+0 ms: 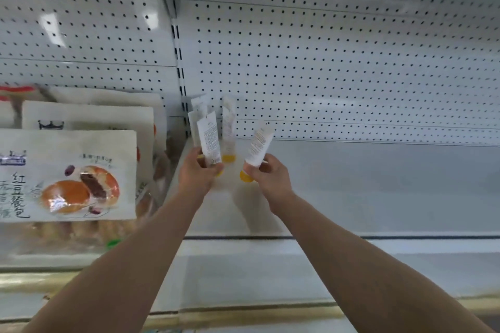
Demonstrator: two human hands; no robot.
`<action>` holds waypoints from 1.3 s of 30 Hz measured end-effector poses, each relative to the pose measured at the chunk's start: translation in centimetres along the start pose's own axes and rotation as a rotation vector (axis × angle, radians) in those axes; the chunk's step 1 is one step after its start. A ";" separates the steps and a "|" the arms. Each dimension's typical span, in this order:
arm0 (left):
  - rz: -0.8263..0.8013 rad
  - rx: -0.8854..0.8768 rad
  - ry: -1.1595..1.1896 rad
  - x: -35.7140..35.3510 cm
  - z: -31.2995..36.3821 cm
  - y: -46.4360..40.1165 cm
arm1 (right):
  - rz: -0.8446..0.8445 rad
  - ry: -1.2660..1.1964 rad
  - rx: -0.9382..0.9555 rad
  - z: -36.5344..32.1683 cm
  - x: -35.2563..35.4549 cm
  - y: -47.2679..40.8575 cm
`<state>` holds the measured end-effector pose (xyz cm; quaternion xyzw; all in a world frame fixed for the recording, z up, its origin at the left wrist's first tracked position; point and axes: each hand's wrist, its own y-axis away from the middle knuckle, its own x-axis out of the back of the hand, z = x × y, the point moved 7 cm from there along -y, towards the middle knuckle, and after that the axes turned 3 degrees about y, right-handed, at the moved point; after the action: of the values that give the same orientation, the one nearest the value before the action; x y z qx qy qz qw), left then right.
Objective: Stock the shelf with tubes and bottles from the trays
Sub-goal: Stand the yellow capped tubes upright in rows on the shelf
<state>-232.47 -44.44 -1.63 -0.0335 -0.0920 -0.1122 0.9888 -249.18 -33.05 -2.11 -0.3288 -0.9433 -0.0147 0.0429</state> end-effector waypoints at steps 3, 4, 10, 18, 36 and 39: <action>0.037 0.009 -0.062 1.7 -0.7 -0.6 | 0.003 0.075 -0.005 0.6 -2.2 -0.7; 0.044 0.006 -0.077 2.1 -0.8 -0.8 | 0.001 0.103 0.002 0.8 -2.7 -0.9; 0.023 -0.009 -0.122 2.9 -1.5 -1.1 | 0.017 0.191 0.023 1.0 -3.9 -1.3; -0.005 -0.047 -0.133 3.2 -2.6 -0.9 | 0.026 0.242 0.045 0.9 -4.0 -0.9; -0.004 -0.111 -0.227 3.4 -2.8 -0.5 | 0.028 0.330 0.033 1.2 -3.8 -0.6; -0.006 -0.115 -0.224 3.4 -2.8 -0.5 | 0.025 0.341 0.038 1.1 -3.9 -0.6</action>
<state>-228.84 -45.89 -3.67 -0.1022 -0.1953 -0.1159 0.9685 -246.59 -35.85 -3.60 -0.3326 -0.9182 -0.0520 0.2087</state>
